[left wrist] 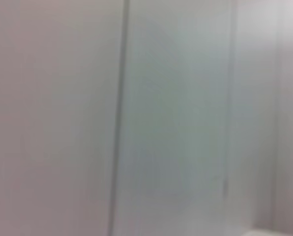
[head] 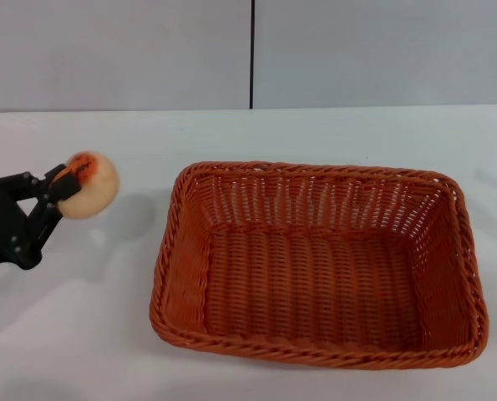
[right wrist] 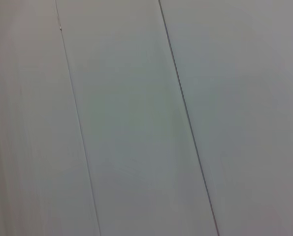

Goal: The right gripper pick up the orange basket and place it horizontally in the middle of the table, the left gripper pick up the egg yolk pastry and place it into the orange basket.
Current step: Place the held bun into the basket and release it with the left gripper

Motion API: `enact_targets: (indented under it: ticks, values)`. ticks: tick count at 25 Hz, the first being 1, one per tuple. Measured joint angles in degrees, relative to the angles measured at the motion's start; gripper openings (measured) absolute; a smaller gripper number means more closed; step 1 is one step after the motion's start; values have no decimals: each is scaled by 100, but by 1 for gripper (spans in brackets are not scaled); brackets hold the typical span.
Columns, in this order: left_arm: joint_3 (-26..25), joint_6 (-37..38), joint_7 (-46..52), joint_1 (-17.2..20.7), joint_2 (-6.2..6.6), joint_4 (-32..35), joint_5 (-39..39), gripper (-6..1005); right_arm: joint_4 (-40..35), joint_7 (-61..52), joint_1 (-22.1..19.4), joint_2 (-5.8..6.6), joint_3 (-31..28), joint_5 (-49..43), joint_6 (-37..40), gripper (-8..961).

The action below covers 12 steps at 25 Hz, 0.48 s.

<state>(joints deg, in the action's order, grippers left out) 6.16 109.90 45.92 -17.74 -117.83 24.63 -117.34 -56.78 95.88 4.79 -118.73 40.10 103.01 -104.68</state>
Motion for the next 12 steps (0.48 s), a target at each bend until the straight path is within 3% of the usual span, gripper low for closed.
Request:
enact_targets:
  ticks: [4, 10, 12]
  values:
    - [153, 290, 62, -148, -24, -121, -6, 58, 28, 0, 22, 1, 10, 0, 0, 598]
    - [1367, 235, 91, -627, -80, -786, 3, 68, 36, 0, 37, 8, 24, 0, -69, 598]
    - [1458, 192, 82, -687, -87, -878, 1, 84, 36, 0, 37, 8, 25, 0, -77, 598]
